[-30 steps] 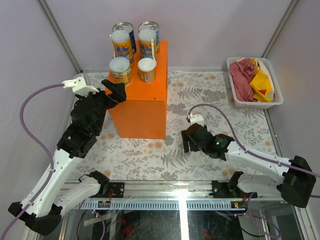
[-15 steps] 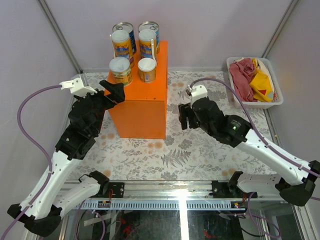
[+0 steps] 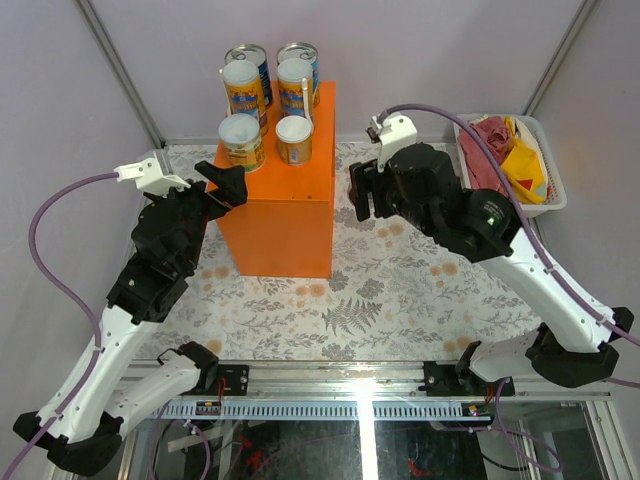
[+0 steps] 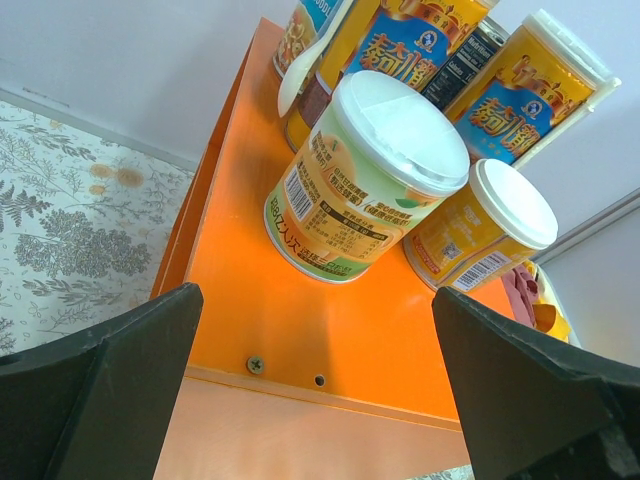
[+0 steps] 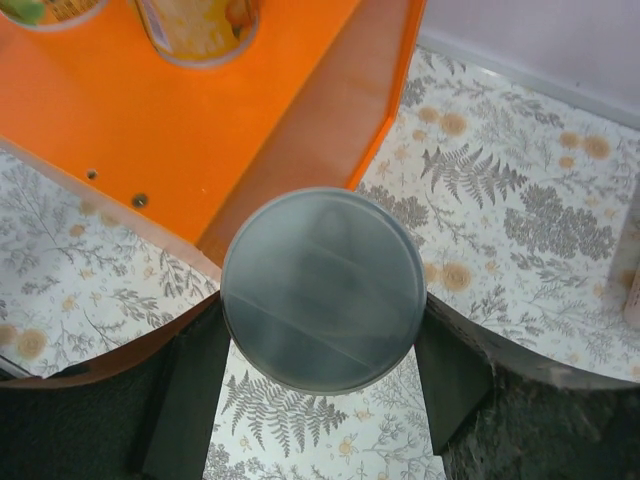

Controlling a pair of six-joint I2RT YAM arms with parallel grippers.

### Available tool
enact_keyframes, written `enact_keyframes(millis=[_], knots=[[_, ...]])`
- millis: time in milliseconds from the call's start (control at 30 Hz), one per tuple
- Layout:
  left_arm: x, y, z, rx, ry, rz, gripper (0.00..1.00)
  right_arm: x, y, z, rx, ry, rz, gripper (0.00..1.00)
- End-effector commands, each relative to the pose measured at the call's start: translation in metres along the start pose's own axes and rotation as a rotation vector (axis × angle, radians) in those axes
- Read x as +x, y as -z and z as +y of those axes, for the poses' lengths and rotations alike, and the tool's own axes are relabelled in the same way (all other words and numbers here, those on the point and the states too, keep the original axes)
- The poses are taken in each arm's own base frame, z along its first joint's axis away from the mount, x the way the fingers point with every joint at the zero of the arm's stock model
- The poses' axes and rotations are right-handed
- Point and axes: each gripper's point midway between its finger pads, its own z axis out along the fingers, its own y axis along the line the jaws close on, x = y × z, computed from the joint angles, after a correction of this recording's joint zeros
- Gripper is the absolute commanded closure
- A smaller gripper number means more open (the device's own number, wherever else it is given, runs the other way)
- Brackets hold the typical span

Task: Place and organize the canned foods onto the counter

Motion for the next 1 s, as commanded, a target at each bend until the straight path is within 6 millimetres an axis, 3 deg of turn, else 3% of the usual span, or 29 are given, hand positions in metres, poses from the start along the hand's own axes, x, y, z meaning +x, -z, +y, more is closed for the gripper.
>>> enact_keyframes(millis=[0,400,967], knots=[[-0.017,0.001,-0.008,0.026,0.029,-0.064,0.01,-0.051,0.022,0.003,-0.035,0.011,-0.122,0.5],[-0.017,-0.002,-0.012,0.039,0.037,-0.064,0.01,-0.089,0.021,0.035,-0.163,0.03,-0.133,0.5],[-0.009,-0.004,-0.008,0.035,0.034,-0.058,0.01,-0.09,-0.028,0.086,-0.295,0.015,-0.071,0.5]])
